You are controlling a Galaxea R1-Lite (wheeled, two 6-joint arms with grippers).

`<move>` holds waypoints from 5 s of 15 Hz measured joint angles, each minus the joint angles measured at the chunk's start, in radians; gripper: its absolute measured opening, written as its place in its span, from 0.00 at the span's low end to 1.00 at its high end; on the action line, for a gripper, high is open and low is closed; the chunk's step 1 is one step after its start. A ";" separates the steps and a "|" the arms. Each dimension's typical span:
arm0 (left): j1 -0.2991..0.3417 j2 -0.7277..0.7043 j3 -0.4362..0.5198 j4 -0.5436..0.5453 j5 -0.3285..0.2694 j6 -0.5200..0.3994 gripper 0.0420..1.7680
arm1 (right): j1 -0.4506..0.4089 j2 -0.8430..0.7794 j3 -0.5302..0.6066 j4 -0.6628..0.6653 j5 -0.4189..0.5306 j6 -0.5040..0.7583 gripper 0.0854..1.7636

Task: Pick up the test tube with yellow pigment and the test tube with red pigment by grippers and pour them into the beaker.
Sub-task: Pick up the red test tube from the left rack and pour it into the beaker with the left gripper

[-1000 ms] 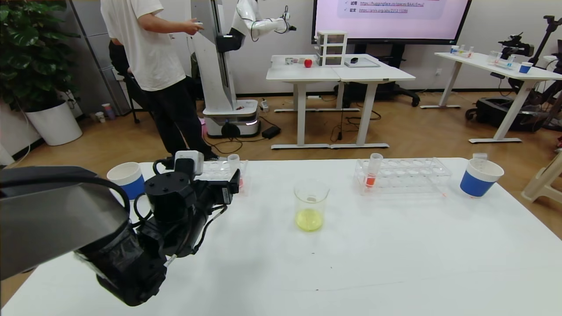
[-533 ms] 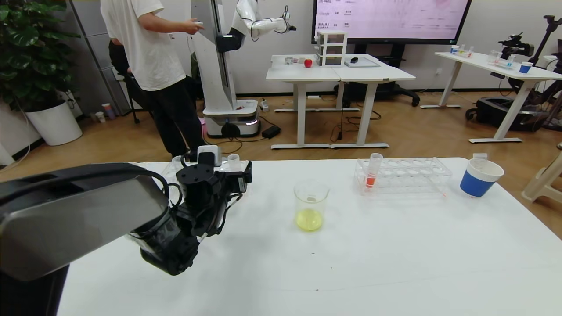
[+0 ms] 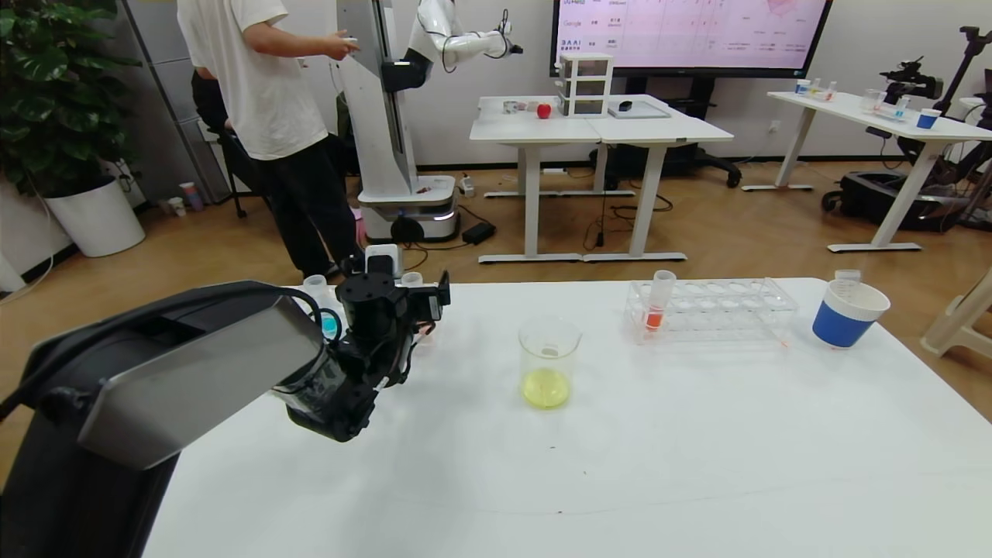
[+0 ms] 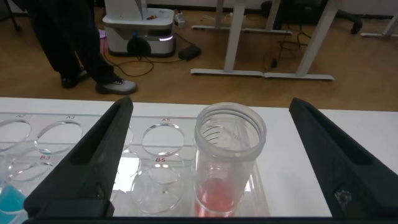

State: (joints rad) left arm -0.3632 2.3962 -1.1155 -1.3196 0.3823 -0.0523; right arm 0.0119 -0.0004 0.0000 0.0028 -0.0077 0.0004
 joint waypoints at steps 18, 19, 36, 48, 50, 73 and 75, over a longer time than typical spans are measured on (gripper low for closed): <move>-0.013 -0.057 -0.021 0.046 -0.006 0.051 0.28 | 0.000 0.000 0.000 0.000 0.000 0.000 0.98; -0.012 -0.076 -0.029 0.071 -0.009 0.052 0.28 | 0.000 0.000 0.000 0.000 0.000 0.000 0.98; -0.078 -0.192 -0.068 0.151 -0.384 0.166 0.28 | 0.000 0.000 0.000 0.000 0.000 0.000 0.98; -0.093 -0.137 -0.174 0.135 -0.812 0.798 0.28 | 0.000 0.000 0.000 0.000 0.000 0.000 0.98; -0.089 -0.116 -0.213 0.135 -0.873 0.903 0.28 | 0.000 0.000 0.000 0.000 0.000 0.000 0.98; -0.115 -0.022 -0.273 0.195 -1.027 1.531 0.28 | 0.000 0.000 0.000 0.000 0.000 0.000 0.98; -0.116 -0.022 -0.271 0.197 -1.028 1.561 0.28 | 0.000 0.000 0.000 0.000 0.000 0.000 0.98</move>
State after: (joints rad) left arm -0.4791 2.3745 -1.3864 -1.1223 -0.6455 1.5087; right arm 0.0119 -0.0004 0.0000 0.0028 -0.0077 0.0004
